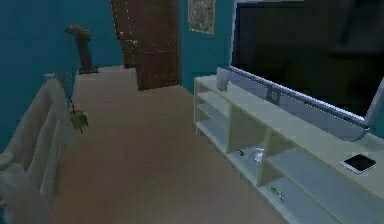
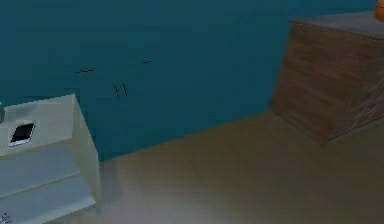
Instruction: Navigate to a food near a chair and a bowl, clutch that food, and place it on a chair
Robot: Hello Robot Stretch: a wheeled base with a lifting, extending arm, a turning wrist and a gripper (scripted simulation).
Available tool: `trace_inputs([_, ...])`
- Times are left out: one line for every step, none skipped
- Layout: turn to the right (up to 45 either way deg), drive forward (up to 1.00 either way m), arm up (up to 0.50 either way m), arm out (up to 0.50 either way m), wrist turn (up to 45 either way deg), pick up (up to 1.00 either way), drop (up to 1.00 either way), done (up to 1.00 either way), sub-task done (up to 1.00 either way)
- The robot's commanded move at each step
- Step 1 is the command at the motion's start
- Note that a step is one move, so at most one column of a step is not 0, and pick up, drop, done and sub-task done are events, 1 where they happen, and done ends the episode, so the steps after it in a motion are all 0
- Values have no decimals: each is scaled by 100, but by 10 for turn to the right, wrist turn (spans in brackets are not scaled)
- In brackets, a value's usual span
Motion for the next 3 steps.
trace_inputs([0, 80, 0, 0, 0, 0, 0, 0, 0])
trace_inputs([-240, 0, 0, 0, 0, 0, 0, 0, 0])
trace_inputs([0, 100, 0, 0, 0, 0, 0, 0, 0])
